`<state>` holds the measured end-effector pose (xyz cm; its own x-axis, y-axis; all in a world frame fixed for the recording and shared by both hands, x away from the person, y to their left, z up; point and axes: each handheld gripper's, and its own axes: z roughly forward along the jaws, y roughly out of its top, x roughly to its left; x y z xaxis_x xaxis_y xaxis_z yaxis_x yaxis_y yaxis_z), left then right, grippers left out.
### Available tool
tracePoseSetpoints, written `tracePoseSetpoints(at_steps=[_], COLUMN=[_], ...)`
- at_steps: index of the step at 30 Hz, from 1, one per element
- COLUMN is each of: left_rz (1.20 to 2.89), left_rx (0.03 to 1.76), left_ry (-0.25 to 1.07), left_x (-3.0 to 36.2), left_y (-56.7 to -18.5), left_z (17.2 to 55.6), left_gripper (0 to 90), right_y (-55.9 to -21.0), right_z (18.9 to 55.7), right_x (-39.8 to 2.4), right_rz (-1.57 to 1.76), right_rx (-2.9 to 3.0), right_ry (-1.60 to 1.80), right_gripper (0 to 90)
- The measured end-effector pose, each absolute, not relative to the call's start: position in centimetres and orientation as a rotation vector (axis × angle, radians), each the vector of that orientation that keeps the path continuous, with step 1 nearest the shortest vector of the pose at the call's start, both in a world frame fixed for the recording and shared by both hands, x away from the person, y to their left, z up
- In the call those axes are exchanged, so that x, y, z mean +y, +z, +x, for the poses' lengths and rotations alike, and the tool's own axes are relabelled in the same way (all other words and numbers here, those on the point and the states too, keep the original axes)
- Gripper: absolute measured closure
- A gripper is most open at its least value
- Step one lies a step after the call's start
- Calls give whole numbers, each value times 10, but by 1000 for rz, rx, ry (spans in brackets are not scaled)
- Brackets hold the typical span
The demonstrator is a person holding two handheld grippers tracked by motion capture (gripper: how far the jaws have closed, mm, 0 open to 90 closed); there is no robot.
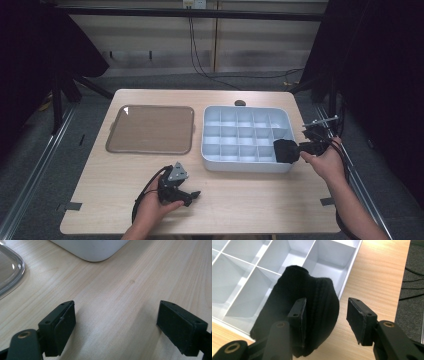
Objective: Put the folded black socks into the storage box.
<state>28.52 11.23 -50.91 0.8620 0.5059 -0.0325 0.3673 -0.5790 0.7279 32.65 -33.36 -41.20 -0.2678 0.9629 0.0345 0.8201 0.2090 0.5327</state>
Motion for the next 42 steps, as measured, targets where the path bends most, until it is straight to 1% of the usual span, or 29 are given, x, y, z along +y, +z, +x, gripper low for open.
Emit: tracePoseSetpoints(at_steps=[7, 19, 22, 26, 32, 36, 42], left_rz=[2251, 2239, 2241, 2240, 2247, 2244, 2244], left_rx=[629, 637, 636, 634, 631, 633, 634], left_ry=[228, 226, 227, 229, 230, 229, 229], left_x=[112, 112, 112, 112, 112, 112, 112], left_y=[-509, -510, -509, -509, -509, -509, -509], left_z=[285, 285, 285, 285, 285, 285, 285], left_gripper=[150, 151, 150, 150, 150, 150, 150], right_y=[-399, -387, -384, -379, -371, -368, -365], right_z=[327, 329, 329, 329, 328, 328, 330], right_x=[-334, -329, -328, -326, -324, -323, -319], right_rz=[1662, 1653, 1649, 1645, 1643, 1639, 1652], right_rx=[2176, 2181, 2183, 2204, 2224, 2243, 2283], right_ry=[683, 692, 698, 701, 699, 701, 692], right_gripper=[482, 482, 508, 570, 616, 669, 721])
